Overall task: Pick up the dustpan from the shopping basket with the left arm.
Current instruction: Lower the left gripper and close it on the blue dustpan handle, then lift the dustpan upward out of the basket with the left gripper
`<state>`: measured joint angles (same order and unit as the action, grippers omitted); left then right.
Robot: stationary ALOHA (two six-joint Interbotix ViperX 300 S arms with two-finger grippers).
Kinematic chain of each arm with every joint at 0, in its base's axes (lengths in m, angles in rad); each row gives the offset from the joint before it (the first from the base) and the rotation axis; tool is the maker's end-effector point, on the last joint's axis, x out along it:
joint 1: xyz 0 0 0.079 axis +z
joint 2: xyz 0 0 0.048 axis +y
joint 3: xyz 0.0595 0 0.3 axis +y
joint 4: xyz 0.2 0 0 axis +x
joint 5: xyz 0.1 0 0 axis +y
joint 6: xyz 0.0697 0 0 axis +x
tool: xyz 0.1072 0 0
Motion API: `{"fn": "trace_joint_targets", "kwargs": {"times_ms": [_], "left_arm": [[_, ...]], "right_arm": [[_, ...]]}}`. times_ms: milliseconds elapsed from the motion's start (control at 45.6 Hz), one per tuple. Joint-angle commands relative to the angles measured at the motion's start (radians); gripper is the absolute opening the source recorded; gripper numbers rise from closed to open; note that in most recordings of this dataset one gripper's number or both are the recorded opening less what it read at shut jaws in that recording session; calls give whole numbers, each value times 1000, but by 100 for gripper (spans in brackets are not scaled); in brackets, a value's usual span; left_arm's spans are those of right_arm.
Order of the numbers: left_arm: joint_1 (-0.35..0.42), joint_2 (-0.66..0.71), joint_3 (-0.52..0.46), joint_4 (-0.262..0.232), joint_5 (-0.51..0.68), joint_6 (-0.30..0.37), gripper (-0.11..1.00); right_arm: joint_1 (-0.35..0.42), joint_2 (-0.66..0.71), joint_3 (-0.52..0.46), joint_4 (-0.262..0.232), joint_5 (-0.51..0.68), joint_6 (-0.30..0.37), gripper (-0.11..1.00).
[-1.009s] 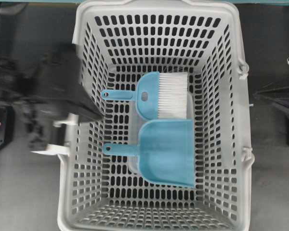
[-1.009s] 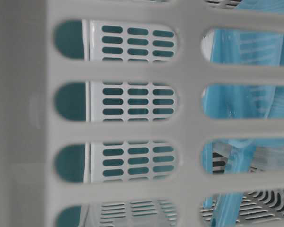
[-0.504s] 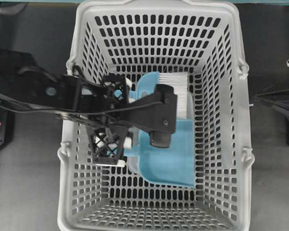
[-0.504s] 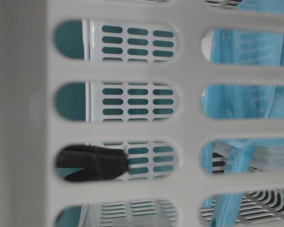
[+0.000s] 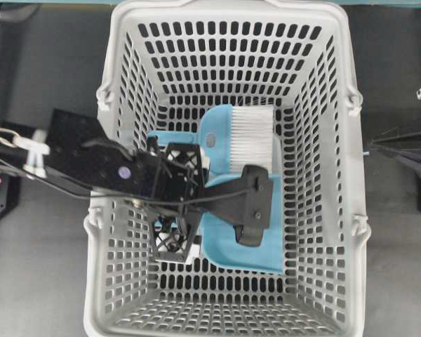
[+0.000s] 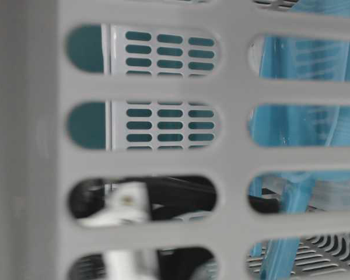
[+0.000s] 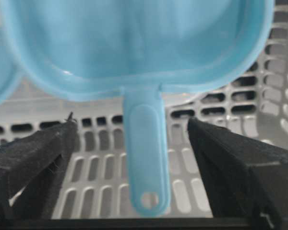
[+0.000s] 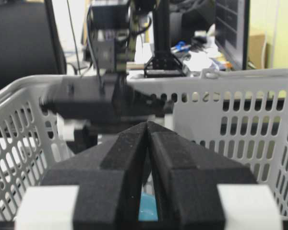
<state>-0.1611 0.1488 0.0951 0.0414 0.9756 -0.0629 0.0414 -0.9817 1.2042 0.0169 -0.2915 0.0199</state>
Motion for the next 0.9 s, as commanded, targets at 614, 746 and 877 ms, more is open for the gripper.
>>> {"fn": "trace_joint_targets", "kwargs": {"times_ms": [614, 746, 877], "left_arm": [[-14, -46, 92, 3, -84, -81, 28], [-8, -97, 63, 3, -81, -75, 28], [3, -161, 40, 3, -81, -74, 28]], "right_arm": [[3, 2, 8, 3, -6, 2, 0], [3, 0, 15, 5, -6, 15, 0], [3, -2, 23, 5, -6, 48, 0]]}}
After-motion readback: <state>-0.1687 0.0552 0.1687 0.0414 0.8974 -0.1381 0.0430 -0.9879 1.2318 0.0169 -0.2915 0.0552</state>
